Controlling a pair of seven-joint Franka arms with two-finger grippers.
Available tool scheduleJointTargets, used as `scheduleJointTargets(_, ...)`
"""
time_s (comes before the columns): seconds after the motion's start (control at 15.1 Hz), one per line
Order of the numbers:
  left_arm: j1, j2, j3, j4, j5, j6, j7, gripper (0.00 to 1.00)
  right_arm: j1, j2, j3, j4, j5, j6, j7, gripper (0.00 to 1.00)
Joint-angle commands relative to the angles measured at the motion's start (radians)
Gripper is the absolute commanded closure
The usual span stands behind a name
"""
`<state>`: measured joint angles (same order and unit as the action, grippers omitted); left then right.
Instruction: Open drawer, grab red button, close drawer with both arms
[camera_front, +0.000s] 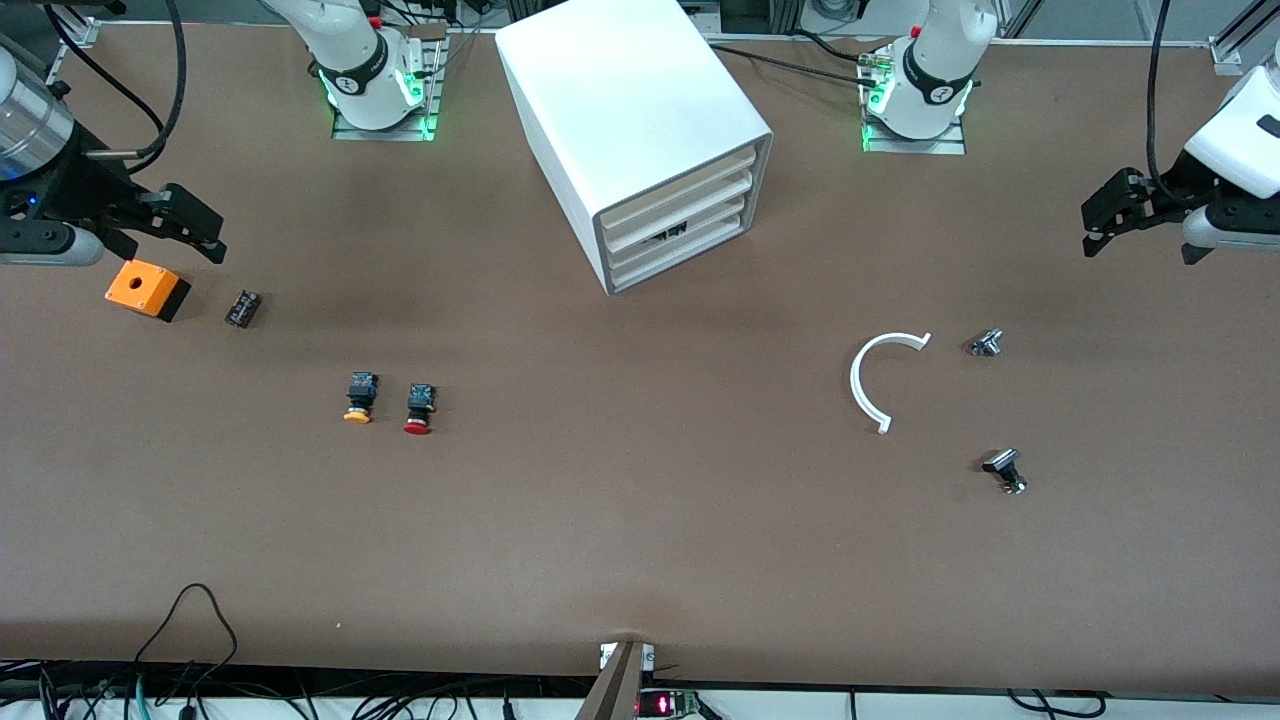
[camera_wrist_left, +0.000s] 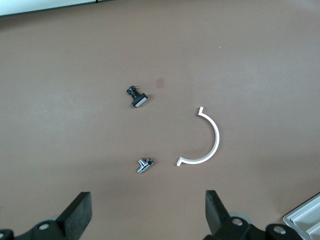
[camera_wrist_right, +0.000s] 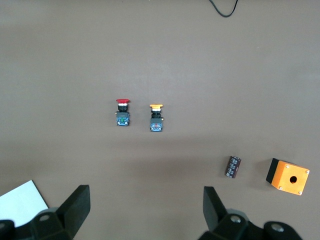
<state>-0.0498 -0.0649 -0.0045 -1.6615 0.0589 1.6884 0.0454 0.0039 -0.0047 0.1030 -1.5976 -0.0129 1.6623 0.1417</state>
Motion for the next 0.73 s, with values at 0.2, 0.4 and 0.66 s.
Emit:
scheduleJointTargets(0.2, -0.012, -0.001, 0.034, -0.014, -0.066, -0.007, -0.025, 0.00, 0.001, -0.006, -0.003, 0.028, -0.016, -0.035, -0.011, 0.00)
scheduleJointTargets(0.4, -0.012, -0.003, 0.032, -0.011, -0.071, -0.048, -0.057, 0.00, 0.001, -0.006, -0.003, 0.028, -0.013, -0.035, -0.013, 0.00)
scheduleJointTargets(0.66, -0.012, 0.001, 0.028, 0.008, -0.071, -0.078, -0.085, 0.00, 0.001, -0.004, -0.005, 0.028, -0.012, -0.035, -0.014, 0.00)
